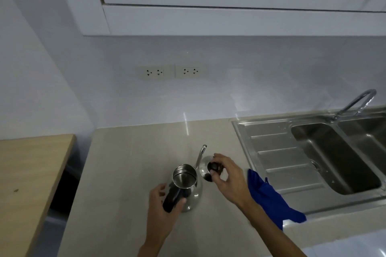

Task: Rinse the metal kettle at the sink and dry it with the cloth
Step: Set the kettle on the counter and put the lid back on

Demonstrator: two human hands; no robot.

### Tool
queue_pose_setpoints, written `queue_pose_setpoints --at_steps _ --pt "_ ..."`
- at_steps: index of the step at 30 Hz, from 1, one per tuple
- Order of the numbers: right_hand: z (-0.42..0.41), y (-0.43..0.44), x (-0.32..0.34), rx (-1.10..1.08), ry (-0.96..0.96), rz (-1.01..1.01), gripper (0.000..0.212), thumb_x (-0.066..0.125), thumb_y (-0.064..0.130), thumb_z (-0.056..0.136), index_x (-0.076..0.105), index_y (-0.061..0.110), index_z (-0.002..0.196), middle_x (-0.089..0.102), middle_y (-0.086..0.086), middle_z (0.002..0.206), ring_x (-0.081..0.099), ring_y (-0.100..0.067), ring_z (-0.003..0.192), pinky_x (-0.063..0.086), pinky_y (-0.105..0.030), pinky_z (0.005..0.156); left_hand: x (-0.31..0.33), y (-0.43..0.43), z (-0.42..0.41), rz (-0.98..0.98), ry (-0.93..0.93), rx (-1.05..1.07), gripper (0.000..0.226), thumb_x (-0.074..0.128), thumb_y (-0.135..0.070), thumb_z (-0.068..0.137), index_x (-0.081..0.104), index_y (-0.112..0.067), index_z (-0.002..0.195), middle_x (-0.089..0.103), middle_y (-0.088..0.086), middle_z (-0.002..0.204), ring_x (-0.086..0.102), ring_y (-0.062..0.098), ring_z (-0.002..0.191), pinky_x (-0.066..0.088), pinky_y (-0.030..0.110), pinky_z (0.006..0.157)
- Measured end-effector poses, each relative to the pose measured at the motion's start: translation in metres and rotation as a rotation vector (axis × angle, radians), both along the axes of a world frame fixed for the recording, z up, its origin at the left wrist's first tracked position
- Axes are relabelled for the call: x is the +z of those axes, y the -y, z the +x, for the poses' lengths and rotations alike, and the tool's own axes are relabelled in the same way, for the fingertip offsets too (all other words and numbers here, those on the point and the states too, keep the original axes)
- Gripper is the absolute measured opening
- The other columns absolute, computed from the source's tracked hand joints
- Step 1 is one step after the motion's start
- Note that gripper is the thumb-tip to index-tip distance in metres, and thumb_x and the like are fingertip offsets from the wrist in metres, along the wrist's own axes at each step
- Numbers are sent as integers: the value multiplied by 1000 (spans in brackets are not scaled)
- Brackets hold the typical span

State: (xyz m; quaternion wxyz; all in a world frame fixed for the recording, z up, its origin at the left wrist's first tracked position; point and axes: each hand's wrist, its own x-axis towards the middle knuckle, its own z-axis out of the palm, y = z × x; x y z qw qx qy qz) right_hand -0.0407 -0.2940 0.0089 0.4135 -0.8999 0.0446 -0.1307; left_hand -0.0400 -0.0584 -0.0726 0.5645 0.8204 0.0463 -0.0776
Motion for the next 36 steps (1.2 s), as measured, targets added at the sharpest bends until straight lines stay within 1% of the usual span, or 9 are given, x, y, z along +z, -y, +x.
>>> queue_pose_setpoints --at_steps 3,6,10,14,16,21,26,32,36 --pt "21 -13 11 101 -3 -4 38 69 14 81 59 37 110 58 22 129 58 -1 111 45 -15 97 9 5 5 -9 20 -62 99 92 -38 61 40 -23 144 48 -13 131 50 10 122 48 16 90" --pt "35 -25 11 181 -23 -43 34 70 16 80 63 29 111 63 16 125 60 -9 110 47 -21 97 14 11 16 14 33 -124 113 85 -57 52 35 -28 149 43 -31 126 47 5 122 40 23 99" --pt "42 -39 7 274 -26 -106 24 67 15 82 64 18 105 69 1 112 60 -16 99 47 -22 92 5 12 23 14 9 -178 110 88 -59 52 37 -34 146 49 -18 137 52 -4 123 43 14 99" --pt "43 -46 4 341 -30 -144 19 63 11 80 61 16 98 69 -7 102 61 -20 91 48 -24 84 -5 11 29 0 7 -199 108 90 -59 57 38 -36 149 61 -10 136 61 11 123 54 38 104" --pt "44 -48 0 366 -51 -142 19 63 10 81 60 15 100 69 -7 103 63 -21 92 49 -26 81 -10 9 30 -10 -2 -202 101 90 -57 61 41 -36 147 65 -6 131 66 14 117 56 42 101" --pt "42 -52 -6 390 -97 -121 22 60 13 85 58 17 107 68 -7 110 66 -22 97 52 -32 81 -10 10 26 -16 21 -155 101 87 -46 65 38 -32 152 60 -12 132 60 6 119 54 31 102" --pt "43 -52 -6 391 -98 -167 21 59 12 87 58 13 108 68 -11 113 67 -26 90 55 -37 76 -10 11 26 -28 11 -151 105 84 -52 64 35 -28 154 57 -16 131 54 -3 119 49 18 98" --pt "49 -50 -7 420 -144 -262 22 53 17 92 53 12 113 68 -7 95 62 -26 70 53 -36 64 -14 11 28 -27 -1 -156 106 81 -54 66 32 -27 156 54 -11 141 54 4 125 45 17 101" --pt "54 -50 -6 430 -174 -307 21 53 13 91 51 11 112 67 -11 92 59 -29 68 49 -34 60 -10 12 27 -53 -4 -149 108 78 -59 62 34 -26 155 56 -13 136 55 -6 119 43 3 93"
